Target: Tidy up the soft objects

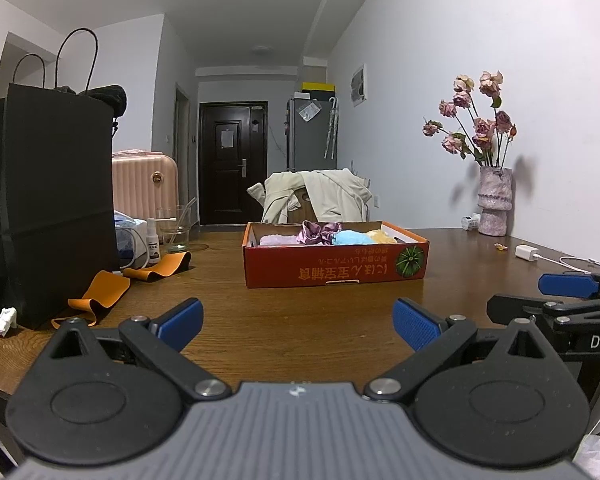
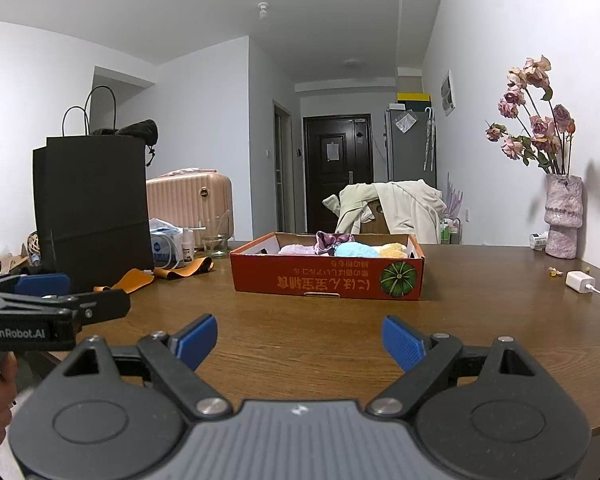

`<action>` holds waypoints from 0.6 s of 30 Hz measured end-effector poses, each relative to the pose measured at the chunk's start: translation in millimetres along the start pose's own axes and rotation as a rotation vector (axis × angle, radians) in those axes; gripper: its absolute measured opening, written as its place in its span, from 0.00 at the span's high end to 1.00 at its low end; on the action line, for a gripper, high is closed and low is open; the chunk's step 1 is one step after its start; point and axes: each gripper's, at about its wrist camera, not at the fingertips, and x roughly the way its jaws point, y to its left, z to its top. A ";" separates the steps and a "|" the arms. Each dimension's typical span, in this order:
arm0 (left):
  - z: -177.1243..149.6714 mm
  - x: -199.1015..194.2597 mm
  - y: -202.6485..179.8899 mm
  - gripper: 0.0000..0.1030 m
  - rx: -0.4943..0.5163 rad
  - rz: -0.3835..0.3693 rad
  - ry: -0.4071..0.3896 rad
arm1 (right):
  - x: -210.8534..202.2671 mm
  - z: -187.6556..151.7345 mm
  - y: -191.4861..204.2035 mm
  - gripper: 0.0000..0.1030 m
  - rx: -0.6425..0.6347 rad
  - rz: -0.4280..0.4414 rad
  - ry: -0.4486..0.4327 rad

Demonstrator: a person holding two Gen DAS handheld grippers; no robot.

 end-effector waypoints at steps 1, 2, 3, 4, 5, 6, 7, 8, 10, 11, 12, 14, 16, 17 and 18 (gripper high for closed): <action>-0.8 -0.5 -1.0 0.00 0.003 -0.002 -0.002 | 0.3 -0.2 0.0 0.13 0.001 -0.001 0.000; -0.7 -0.8 -1.3 0.00 0.004 -0.005 -0.005 | 0.4 -0.7 0.2 0.13 0.001 -0.002 0.001; -0.9 -1.2 -1.5 0.00 0.005 -0.009 -0.008 | 0.7 -1.2 0.2 0.13 0.002 -0.003 0.003; -1.0 -1.5 -1.7 0.00 0.007 -0.011 -0.011 | 0.9 -1.6 0.3 0.13 0.002 -0.003 0.003; -1.1 -1.7 -1.8 0.00 0.008 -0.013 -0.014 | 1.1 -1.9 0.5 0.13 0.002 -0.002 0.004; -1.1 -1.7 -1.8 0.00 0.007 -0.015 -0.014 | 1.0 -1.9 0.6 0.13 0.001 -0.001 0.004; -1.2 -1.4 -1.5 0.00 0.007 -0.016 -0.011 | 1.1 -1.6 0.5 0.13 0.001 -0.001 0.004; -1.0 -1.0 -1.4 0.00 0.006 -0.017 -0.009 | 1.2 -1.8 0.7 0.13 0.000 0.000 0.004; -0.9 -0.5 -0.4 0.00 0.006 -0.014 -0.007 | 1.0 -1.8 1.0 0.13 0.000 -0.001 0.005; -0.8 -0.6 -0.2 0.00 0.006 -0.012 -0.008 | 0.9 -2.0 1.0 0.13 0.000 -0.001 0.004; -1.1 -0.9 0.2 0.00 0.005 -0.010 -0.009 | 0.6 -1.8 0.8 0.13 0.000 0.000 0.002; -0.5 -1.5 -0.5 0.00 0.008 -0.006 -0.016 | 0.4 -2.0 0.7 0.13 0.001 -0.001 0.000; -0.6 -2.2 -0.2 0.00 0.007 -0.006 -0.022 | -0.1 -2.5 0.6 0.13 0.002 -0.001 -0.001; -0.9 -3.0 -0.6 0.00 0.007 -0.005 -0.027 | -0.1 -2.7 0.6 0.13 0.002 -0.001 -0.001; -1.0 -3.6 -0.7 0.00 0.007 -0.005 -0.031 | -0.1 -2.6 0.6 0.13 0.001 -0.001 -0.001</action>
